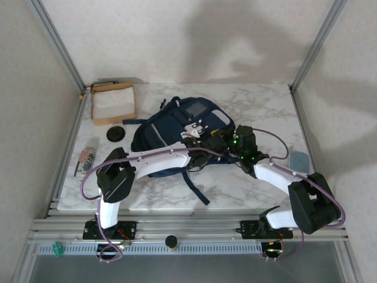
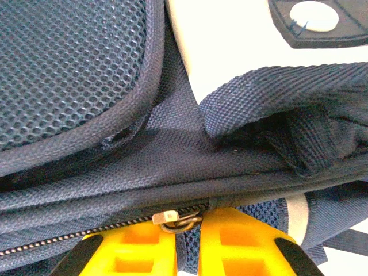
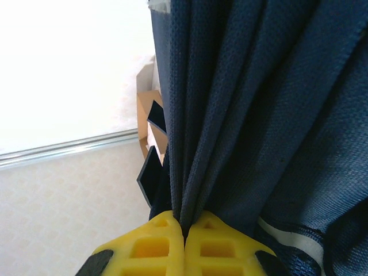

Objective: Pack the student bag

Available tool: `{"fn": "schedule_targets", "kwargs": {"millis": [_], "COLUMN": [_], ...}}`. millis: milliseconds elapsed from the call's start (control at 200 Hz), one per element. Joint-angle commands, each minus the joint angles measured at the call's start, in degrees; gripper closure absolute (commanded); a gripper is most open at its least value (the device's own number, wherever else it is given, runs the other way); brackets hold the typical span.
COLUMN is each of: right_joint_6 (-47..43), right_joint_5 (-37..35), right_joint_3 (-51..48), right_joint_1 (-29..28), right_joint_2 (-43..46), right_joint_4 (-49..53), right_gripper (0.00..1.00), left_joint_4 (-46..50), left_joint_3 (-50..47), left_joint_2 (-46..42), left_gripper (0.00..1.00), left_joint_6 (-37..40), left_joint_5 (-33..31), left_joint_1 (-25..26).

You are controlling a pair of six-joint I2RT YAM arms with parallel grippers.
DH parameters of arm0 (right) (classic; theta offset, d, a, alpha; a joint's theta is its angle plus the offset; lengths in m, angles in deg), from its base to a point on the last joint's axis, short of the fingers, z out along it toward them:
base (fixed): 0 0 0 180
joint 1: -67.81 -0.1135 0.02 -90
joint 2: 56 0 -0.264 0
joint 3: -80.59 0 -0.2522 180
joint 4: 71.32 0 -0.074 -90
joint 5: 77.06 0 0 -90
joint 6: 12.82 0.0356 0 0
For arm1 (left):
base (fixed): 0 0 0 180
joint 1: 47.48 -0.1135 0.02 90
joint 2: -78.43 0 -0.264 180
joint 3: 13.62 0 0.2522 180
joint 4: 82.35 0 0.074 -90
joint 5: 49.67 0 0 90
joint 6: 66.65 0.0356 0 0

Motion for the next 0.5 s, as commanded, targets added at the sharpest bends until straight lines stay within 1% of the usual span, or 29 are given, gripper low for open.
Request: {"fn": "schedule_targets", "kwargs": {"millis": [0, 75, 170, 335, 406, 496], "right_joint_6": [-0.6, -0.7, -1.7, -2.9, -3.8, -7.3], "right_joint_5": [2.1, 3.0, 4.4, 8.1, 9.6, 10.7], "right_joint_3": [1.4, 1.5, 3.0, 5.4, 6.8, 10.6], "right_joint_1": [1.1, 2.4, 4.1, 8.0, 9.8, 11.6], "right_joint_2": [3.0, 2.6, 1.6, -2.7, -4.7, -7.5], "right_joint_4": [-6.8, -7.1, -6.8, -7.1, -7.8, -5.0], "right_gripper": [1.00, 1.00, 1.00, 1.00, 1.00, 1.00], "left_joint_4": [3.9, 3.8, 0.5, -1.0, -2.3, -4.8], "left_joint_3": [-1.2, -3.1, -7.9, -14.9, -16.8, -18.4], "left_joint_2": [-4.5, -6.7, -10.6, -16.2, -18.5, -20.4], "left_gripper": [0.98, 0.99, 0.99, 1.00, 1.00, 1.00], "left_joint_6": [-4.9, -4.9, -3.7, -2.7, -0.7, 2.7], "left_joint_5": [-8.0, -7.2, -4.9, -0.6, 0.7, 3.6], "left_joint_1": [0.0, 0.0, 0.2, 0.2, 0.5, 0.8]}}
